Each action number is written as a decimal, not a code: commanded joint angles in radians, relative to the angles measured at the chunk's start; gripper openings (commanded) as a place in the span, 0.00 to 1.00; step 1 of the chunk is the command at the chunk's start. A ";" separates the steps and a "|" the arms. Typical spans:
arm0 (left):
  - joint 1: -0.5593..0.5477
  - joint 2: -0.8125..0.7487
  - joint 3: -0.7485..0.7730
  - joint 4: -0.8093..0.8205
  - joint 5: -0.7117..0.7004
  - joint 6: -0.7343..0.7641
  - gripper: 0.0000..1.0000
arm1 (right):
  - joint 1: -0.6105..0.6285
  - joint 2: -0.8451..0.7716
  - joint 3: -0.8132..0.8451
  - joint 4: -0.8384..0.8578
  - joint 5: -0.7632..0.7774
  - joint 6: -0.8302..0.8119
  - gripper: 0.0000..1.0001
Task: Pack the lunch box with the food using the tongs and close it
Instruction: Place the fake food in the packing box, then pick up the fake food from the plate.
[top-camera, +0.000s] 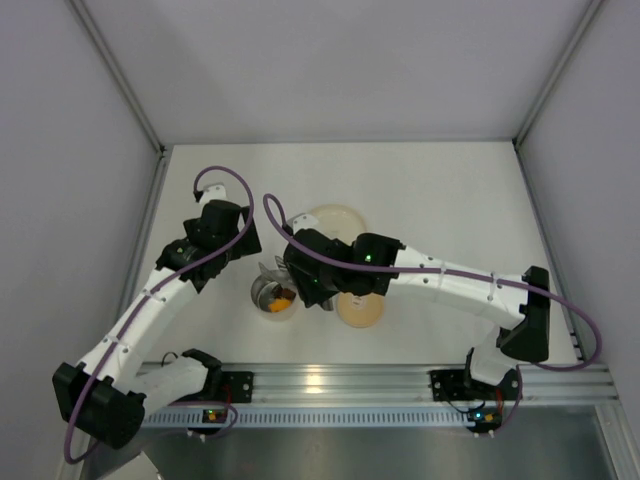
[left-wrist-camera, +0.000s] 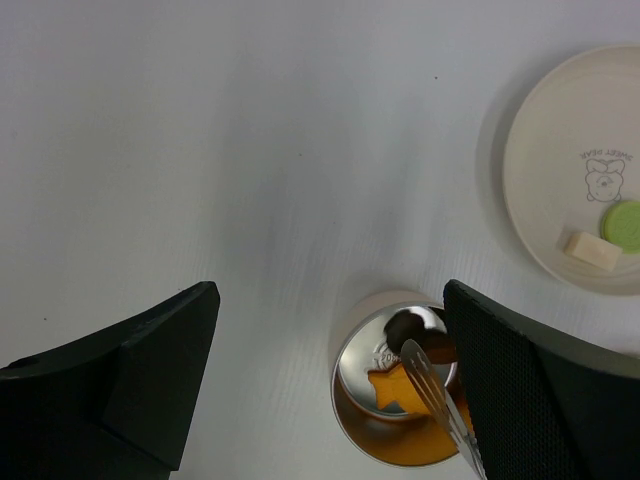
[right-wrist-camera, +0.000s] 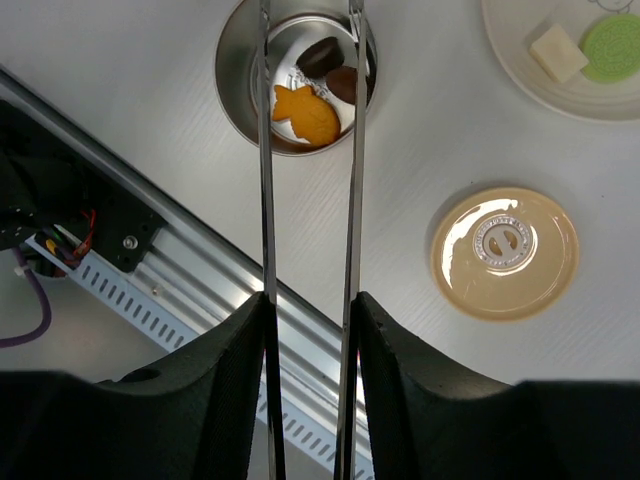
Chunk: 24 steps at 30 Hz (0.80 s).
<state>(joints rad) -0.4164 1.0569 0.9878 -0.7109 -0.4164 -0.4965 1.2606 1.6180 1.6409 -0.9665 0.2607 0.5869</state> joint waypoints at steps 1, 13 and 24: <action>0.005 0.003 0.023 0.011 -0.001 -0.007 0.99 | 0.020 -0.044 0.016 -0.011 0.026 0.007 0.39; 0.004 0.000 0.023 0.011 0.001 -0.007 0.99 | -0.179 -0.181 -0.094 -0.034 0.106 -0.019 0.42; 0.004 -0.003 0.022 0.010 -0.001 -0.005 0.99 | -0.283 -0.124 -0.208 0.035 0.061 -0.065 0.40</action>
<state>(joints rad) -0.4164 1.0569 0.9878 -0.7109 -0.4122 -0.4965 0.9848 1.4666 1.4334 -0.9718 0.3382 0.5438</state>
